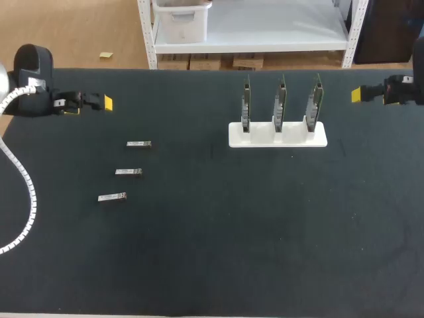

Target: Pick up the optical module with the left hand, and insert it into the network port with the right hand.

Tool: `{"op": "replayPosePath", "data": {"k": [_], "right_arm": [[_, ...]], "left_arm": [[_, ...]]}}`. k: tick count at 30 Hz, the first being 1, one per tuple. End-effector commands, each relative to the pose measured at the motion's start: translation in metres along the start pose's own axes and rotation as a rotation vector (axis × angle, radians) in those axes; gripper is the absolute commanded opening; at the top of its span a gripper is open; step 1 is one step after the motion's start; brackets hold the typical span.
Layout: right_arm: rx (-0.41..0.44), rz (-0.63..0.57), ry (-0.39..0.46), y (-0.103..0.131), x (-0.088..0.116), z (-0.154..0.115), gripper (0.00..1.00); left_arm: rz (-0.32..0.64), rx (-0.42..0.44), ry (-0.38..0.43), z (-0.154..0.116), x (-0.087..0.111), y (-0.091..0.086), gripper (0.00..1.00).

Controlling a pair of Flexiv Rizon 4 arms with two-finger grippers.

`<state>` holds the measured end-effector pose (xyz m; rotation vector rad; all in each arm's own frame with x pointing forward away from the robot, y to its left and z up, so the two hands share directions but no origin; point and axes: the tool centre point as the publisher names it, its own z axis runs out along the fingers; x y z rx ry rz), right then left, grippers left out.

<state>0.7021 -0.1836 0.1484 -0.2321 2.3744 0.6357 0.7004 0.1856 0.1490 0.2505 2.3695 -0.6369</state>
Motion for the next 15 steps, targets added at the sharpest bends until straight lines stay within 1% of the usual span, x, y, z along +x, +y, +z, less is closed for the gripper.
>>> {"op": "replayPosePath", "data": {"k": [1,3,4,6,7,8,9,12,14,15], "right_arm": [[0.002,0.001,0.000,0.001,0.000,-0.002,1.00],[0.002,0.001,0.000,0.001,0.000,-0.002,1.00],[0.002,0.001,0.000,0.001,0.000,-0.002,1.00],[0.002,0.001,0.000,0.001,0.000,-0.002,1.00],[0.002,0.001,0.000,0.001,0.000,-0.002,1.00],[0.002,0.001,0.000,0.001,0.000,-0.002,1.00],[0.002,0.001,0.000,0.001,0.000,-0.002,1.00],[0.002,0.001,0.000,0.001,0.000,-0.002,1.00],[0.002,0.001,0.000,0.001,0.000,-0.002,1.00],[0.002,0.001,0.000,0.001,0.000,-0.002,1.00]], "left_arm": [[0.035,-0.010,0.015,0.001,-0.007,0.003,1.00],[0.073,0.029,0.053,0.002,-0.009,0.005,1.00],[0.112,0.027,0.055,0.004,-0.010,0.006,1.00],[0.194,0.049,0.074,0.005,-0.011,0.007,1.00],[0.218,0.055,0.084,0.005,-0.012,0.007,1.00],[0.252,0.077,0.106,0.005,-0.014,0.008,1.00],[0.285,0.092,0.105,0.005,-0.017,0.010,1.00],[0.403,0.107,0.132,0.004,-0.024,0.015,1.00],[0.503,0.134,0.175,0.006,-0.027,0.018,1.00],[0.538,0.154,0.190,0.007,-0.028,0.019,1.00]]}}
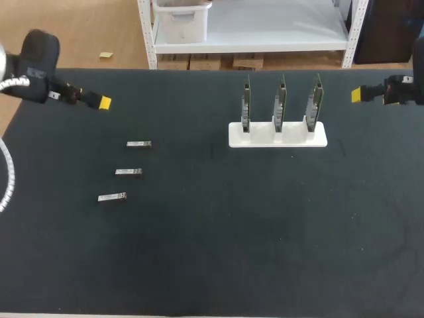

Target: Pick up the optical module with the left hand, and insert it into the network port with the right hand.

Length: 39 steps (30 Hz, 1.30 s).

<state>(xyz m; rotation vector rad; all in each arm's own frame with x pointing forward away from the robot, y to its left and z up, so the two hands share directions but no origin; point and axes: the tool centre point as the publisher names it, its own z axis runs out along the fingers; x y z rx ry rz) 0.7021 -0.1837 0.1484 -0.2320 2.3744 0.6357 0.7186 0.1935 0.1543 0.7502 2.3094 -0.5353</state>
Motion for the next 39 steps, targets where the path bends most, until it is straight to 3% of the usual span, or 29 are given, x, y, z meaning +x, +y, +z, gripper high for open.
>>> {"op": "replayPosePath", "data": {"k": [1,5,14,22,24,25,39], "right_arm": [[0.002,0.001,0.000,0.001,0.000,-0.002,1.00],[0.002,0.001,0.000,0.001,0.000,-0.002,1.00],[0.002,0.001,0.000,0.001,0.000,-0.002,1.00],[0.002,0.001,0.000,0.001,0.000,-0.002,1.00],[0.002,0.001,0.000,0.001,0.000,-0.002,1.00],[0.002,0.001,0.000,0.001,0.000,-0.002,1.00],[0.002,0.001,0.000,0.001,0.000,-0.002,1.00]], "left_arm": [[0.213,0.121,0.088,0.003,-0.008,0.013,1.00],[0.431,0.130,0.172,0.009,-0.006,0.016,1.00],[0.677,0.111,0.299,0.036,0.002,0.021,1.00],[0.807,0.129,0.371,0.061,0.007,0.021,1.00],[0.827,0.092,0.432,0.071,0.011,0.022,1.00],[0.843,0.114,0.434,0.074,0.014,0.023,1.00],[0.896,0.153,0.591,0.119,0.039,0.029,1.00]]}}
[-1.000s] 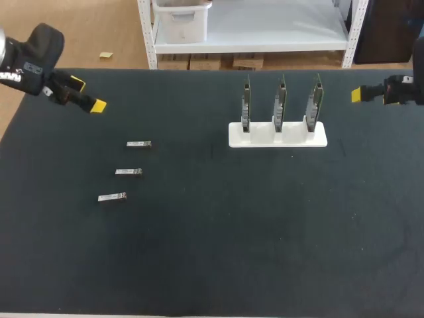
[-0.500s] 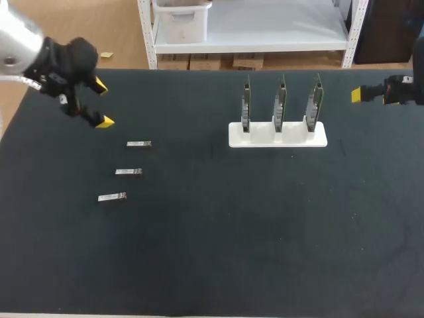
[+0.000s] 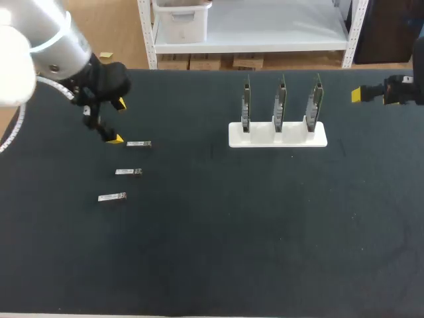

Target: Pick up the optical module with the left hand, and insert it into the network port with the right hand.

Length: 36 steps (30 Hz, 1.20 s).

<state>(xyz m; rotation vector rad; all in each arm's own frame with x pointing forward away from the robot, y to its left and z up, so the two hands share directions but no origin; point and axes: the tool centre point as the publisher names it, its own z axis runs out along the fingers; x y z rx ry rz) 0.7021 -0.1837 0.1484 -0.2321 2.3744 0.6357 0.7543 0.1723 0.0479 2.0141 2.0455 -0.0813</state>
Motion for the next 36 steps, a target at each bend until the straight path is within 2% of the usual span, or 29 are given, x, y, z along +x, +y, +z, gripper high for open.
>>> {"op": "replayPosePath", "data": {"k": [1,7,16,26,36], "right_arm": [[0.002,0.001,0.000,0.001,0.000,-0.002,1.00],[0.002,0.001,0.000,0.001,0.000,-0.002,1.00],[0.002,0.001,0.000,0.001,0.000,-0.002,1.00],[0.002,0.001,0.000,0.001,0.000,-0.002,1.00],[0.002,0.001,0.000,0.001,0.000,-0.002,1.00]], "left_arm": [[0.005,0.050,0.068,0.015,-0.005,0.010,1.00],[0.047,0.061,0.105,0.031,-0.004,0.004,1.00],[0.017,0.070,0.138,0.051,0.000,0.001,1.00],[0.045,0.054,0.172,0.063,0.002,-0.001,1.00],[0.008,0.030,0.186,0.068,0.009,0.004,1.00]]}}
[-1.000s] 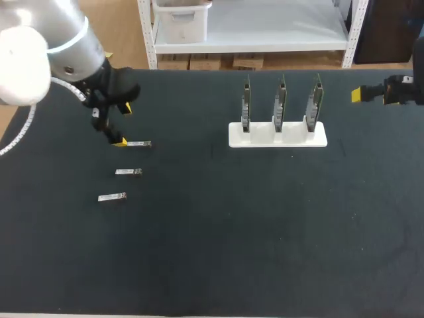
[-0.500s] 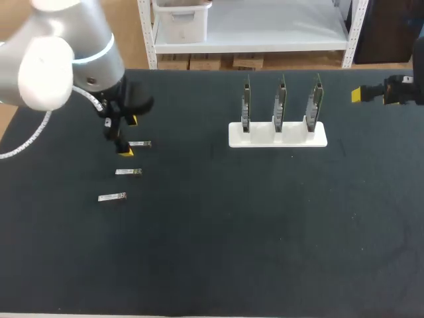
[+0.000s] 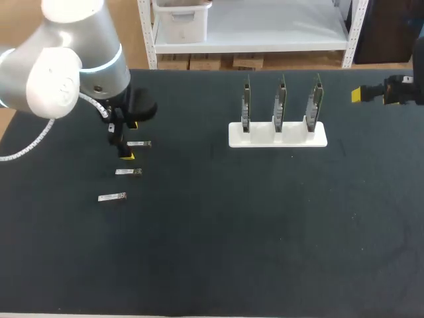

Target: Pick up the optical module with the left hand, and insert it into the network port with the right hand.

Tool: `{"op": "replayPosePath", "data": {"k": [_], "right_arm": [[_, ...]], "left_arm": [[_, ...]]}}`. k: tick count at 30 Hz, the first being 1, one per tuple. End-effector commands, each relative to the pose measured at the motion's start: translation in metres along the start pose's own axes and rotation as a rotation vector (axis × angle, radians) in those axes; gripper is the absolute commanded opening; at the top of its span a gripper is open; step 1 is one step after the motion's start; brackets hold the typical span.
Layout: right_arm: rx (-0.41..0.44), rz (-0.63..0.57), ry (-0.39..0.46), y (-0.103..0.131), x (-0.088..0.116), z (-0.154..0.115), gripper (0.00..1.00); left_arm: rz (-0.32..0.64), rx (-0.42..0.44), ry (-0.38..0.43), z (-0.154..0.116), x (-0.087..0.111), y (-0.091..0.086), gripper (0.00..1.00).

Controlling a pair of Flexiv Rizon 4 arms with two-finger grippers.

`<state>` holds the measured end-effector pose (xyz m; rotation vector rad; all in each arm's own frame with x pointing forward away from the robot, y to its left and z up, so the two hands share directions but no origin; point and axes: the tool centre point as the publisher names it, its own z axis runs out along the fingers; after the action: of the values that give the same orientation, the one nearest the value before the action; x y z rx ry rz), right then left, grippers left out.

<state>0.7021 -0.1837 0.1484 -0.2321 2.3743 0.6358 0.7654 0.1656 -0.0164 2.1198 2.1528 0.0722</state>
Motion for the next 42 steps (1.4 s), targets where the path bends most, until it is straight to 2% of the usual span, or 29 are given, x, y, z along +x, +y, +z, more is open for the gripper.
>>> {"op": "replayPosePath", "data": {"k": [1,2,4,5,16,21,23,26,31,33,35,39,42], "right_arm": [[0.002,0.001,0.000,0.001,0.000,-0.002,1.00],[0.002,0.001,0.000,0.001,0.000,-0.002,1.00],[0.002,0.001,0.000,0.001,0.000,-0.002,1.00],[0.002,0.001,0.000,0.001,0.000,-0.002,1.00],[0.002,0.001,0.000,0.001,0.000,-0.002,1.00],[0.002,0.001,0.000,0.001,0.000,-0.002,1.00],[0.002,0.001,0.000,0.001,0.000,-0.002,1.00],[0.002,0.001,0.000,0.001,0.000,-0.002,1.00],[0.002,0.001,0.000,0.001,0.000,-0.002,1.00],[0.002,0.001,0.000,0.001,0.000,-0.002,1.00],[0.002,0.001,0.000,0.001,0.000,-0.002,1.00],[0.002,0.001,0.000,0.001,0.000,-0.002,1.00],[0.002,0.001,0.000,0.001,0.000,-0.002,1.00]], "left_arm": [[-0.001,-0.003,0.006,0.003,0.000,0.002,1.00],[0.001,-0.004,0.005,0.003,0.000,0.003,0.52],[-0.013,0.000,0.003,0.004,0.001,0.002,0.24],[-0.011,0.002,0.001,0.004,0.001,0.002,0.00],[-0.012,0.021,0.005,0.006,0.002,0.001,0.00],[-0.043,0.035,-0.003,0.006,0.004,0.000,0.00],[-0.094,0.074,-0.045,0.002,0.003,0.002,0.00],[-0.206,0.087,-0.212,-0.024,-0.006,0.016,0.00],[-0.392,0.051,-0.589,-0.089,-0.022,0.053,0.00],[-0.405,0.009,-0.775,-0.119,-0.029,0.063,0.00],[-0.413,-0.020,-0.920,-0.145,-0.035,0.071,0.00],[-0.378,-0.092,-1.113,-0.188,-0.050,0.081,0.00],[-0.376,-0.087,-1.251,-0.213,-0.064,0.088,0.00]]}}
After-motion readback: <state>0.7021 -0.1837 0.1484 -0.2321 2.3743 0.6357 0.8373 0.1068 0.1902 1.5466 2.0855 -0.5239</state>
